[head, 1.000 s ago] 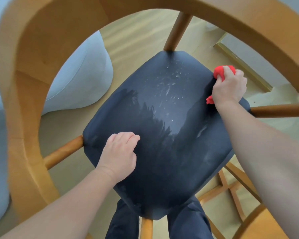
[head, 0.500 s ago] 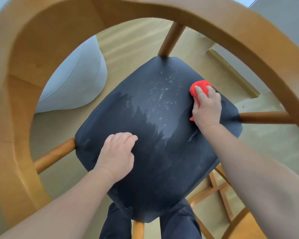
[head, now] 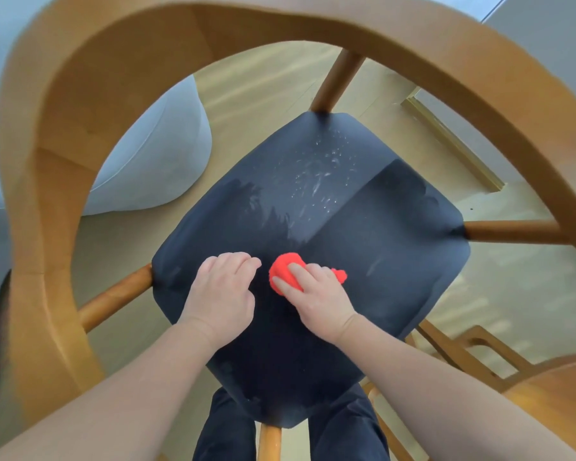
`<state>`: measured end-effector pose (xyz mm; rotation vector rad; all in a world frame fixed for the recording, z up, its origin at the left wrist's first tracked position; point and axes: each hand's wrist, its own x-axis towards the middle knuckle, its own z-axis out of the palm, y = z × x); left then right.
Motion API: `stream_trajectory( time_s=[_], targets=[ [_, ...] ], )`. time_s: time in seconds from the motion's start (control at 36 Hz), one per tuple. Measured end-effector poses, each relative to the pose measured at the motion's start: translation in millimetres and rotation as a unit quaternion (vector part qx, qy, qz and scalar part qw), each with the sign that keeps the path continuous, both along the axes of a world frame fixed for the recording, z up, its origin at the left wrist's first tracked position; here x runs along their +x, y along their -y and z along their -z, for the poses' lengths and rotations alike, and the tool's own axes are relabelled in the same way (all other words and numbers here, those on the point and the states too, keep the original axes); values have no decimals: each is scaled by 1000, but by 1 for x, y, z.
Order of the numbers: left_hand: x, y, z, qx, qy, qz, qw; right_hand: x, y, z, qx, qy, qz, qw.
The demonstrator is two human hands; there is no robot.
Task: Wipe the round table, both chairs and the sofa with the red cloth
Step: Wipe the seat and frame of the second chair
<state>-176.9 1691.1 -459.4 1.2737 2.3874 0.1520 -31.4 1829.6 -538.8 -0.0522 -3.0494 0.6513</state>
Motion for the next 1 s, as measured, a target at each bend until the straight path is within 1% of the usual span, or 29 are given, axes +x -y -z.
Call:
stream_trajectory(
  time_s=[0.11, 0.22, 0.36, 0.47, 0.58, 0.64, 0.78, 0.89, 1.0],
  targets=[
    [-1, 2, -2, -6, 4, -14, 1000, -13, -17, -2, 59, -16, -56, 997],
    [-2, 6, 0, -9, -9, -22, 1000, -32, -32, 1, 87, -36, -85, 992],
    [-3, 9, -1, -6, -11, -32, 999, -43, -44, 5, 103, -37, -103, 989],
    [-5, 9, 0, -18, -10, -40, 999, -56, -62, 9, 115, -39, -42, 992],
    [-6, 7, 1, -18, -11, -46, 999, -72, -86, 9, 128, -37, -25, 991],
    [-7, 6, 2, -16, -13, -46, 999, -79, -100, 8, 135, -38, 8, 990],
    [-9, 2, 2, -15, -13, -44, 999, -91, -145, 8, 167, -42, 105, 979],
    [-10, -1, 3, -7, -15, -44, 999, -91, -169, 10, 175, -45, 147, 972],
    [-11, 2, 5, -9, -13, -46, 999, -91, -175, 14, 171, -46, 175, 969]
  ],
)
